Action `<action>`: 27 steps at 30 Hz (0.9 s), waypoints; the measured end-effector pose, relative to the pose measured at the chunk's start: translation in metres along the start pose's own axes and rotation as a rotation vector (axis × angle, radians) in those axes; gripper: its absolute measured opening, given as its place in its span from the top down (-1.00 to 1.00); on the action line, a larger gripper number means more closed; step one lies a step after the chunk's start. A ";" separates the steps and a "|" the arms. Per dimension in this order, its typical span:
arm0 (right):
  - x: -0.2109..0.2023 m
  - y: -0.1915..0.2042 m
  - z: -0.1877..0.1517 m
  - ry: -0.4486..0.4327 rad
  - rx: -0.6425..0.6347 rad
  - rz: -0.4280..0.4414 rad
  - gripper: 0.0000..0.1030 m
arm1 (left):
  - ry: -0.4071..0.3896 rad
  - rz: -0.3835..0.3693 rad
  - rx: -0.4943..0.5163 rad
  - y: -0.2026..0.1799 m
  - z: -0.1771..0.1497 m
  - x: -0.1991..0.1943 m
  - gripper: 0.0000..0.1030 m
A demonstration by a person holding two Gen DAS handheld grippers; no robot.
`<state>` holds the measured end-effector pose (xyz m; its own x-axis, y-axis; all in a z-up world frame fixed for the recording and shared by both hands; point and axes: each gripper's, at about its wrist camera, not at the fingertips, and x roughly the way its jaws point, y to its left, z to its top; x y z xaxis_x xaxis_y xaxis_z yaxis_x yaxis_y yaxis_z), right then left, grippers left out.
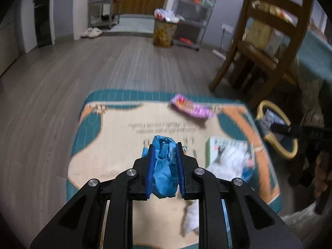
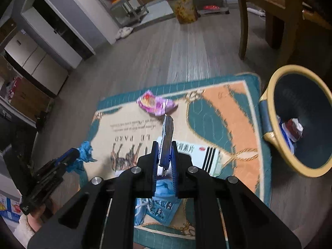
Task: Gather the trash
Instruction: 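Grasp the blue cloth with the left tool while the right tool grasps a white strip, then carry the blue cloth and white strip over the bin with both tools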
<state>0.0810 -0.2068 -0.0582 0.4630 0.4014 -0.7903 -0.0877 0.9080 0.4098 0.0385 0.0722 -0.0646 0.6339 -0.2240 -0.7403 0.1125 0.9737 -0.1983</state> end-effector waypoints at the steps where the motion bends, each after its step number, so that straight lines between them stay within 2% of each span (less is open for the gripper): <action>1: -0.007 -0.003 0.005 -0.013 0.006 0.005 0.79 | -0.013 -0.002 0.000 -0.002 0.004 -0.005 0.59; 6: -0.058 -0.014 0.036 -0.112 -0.038 -0.010 0.79 | -0.102 -0.017 0.114 -0.035 0.053 -0.044 0.60; 9: -0.084 -0.029 0.050 -0.158 -0.038 -0.026 0.79 | -0.166 -0.059 0.186 -0.064 0.087 -0.065 0.60; 13: -0.105 -0.064 0.057 -0.176 -0.083 -0.125 0.79 | -0.197 -0.095 0.296 -0.106 0.108 -0.065 0.59; 16: -0.106 -0.107 0.052 -0.179 -0.013 -0.168 0.79 | -0.180 -0.176 0.262 -0.127 0.106 -0.045 0.59; 19: -0.098 -0.147 0.046 -0.132 0.070 -0.181 0.79 | -0.101 -0.257 0.253 -0.160 0.100 -0.011 0.59; 22: -0.091 -0.177 0.042 -0.111 0.105 -0.221 0.79 | -0.061 -0.273 0.302 -0.191 0.094 0.009 0.59; 27: -0.086 -0.222 0.035 -0.087 0.190 -0.234 0.79 | -0.030 -0.324 0.372 -0.253 0.086 0.045 0.59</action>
<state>0.0917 -0.4471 -0.0658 0.5255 0.1652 -0.8346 0.1927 0.9324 0.3058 0.1045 -0.1805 0.0079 0.5423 -0.5216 -0.6586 0.5696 0.8045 -0.1682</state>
